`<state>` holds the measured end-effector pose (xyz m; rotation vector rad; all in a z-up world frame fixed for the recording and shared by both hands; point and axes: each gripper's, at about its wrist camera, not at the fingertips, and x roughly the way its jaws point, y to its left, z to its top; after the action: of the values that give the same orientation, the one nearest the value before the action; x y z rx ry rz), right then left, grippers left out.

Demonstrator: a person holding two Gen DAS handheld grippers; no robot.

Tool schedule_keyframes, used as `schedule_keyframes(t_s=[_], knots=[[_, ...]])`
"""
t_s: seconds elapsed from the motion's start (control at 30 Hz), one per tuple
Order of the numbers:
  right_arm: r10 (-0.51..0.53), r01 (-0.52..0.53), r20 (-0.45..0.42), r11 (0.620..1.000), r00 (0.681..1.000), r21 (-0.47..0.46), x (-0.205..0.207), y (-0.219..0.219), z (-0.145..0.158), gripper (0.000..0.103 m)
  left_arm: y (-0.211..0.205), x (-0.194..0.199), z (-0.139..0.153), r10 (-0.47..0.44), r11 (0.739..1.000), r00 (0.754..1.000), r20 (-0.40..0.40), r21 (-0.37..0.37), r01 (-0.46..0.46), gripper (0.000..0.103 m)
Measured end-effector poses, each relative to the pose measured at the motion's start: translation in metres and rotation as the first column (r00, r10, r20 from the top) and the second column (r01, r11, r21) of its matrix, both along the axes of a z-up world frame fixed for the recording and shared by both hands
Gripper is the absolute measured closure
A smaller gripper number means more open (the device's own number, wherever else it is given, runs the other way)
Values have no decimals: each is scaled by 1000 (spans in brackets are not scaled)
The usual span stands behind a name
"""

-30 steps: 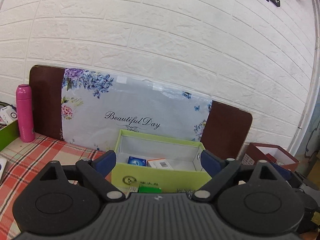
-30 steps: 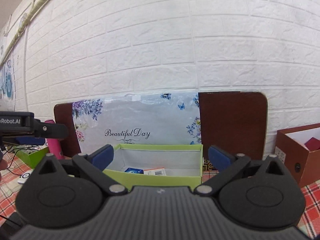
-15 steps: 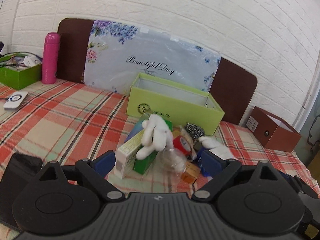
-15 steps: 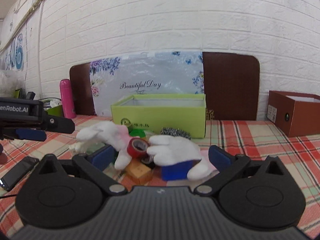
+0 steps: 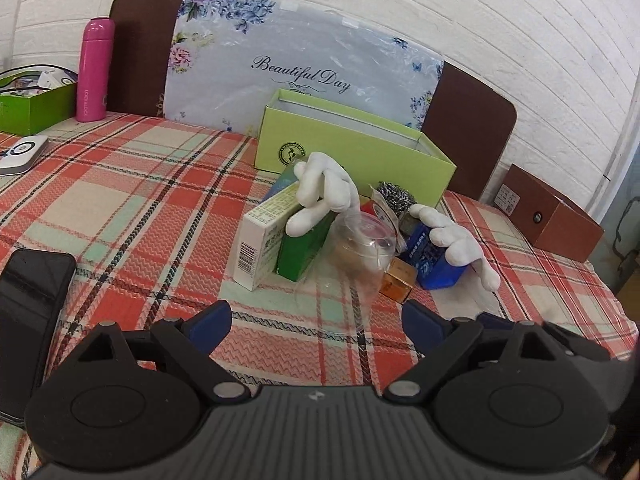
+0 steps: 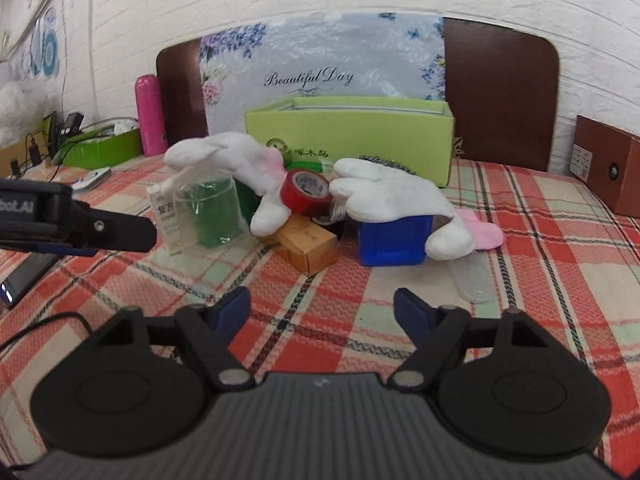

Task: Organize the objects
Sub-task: 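Grasp the white-yellow box with left tool while right tool grasps the gold box, then lift both boxes into the lime-green box and release them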

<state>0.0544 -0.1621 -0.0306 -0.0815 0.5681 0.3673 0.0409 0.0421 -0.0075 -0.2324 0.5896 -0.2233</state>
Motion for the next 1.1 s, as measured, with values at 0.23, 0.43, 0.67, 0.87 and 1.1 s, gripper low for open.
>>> schedule_keyframes(t_s=[0.23,0.43,0.67,0.87,1.1], knots=[[188,-175,74,973,979,-150,37,26,-3,31,6,2,-1,10,1000,1000,14,11,-10,9],[242,-227,44,949,969,-217,52,42,-10,53,26,18,3,58,998,998,30,32,-59,12],[139,-134,21,979,990,-156,20,19,-6,67,33,57,-5,28,998,1000,-3,50,-27,31],[38,-40,-48,998,998,-40,-21,-15,-3,69,24,83,-10,-37,998,999,-23,43,38,75],[5,-4,-100,1000,995,14,-43,-22,4,71,15,51,-10,-73,995,996,-41,62,75,84]])
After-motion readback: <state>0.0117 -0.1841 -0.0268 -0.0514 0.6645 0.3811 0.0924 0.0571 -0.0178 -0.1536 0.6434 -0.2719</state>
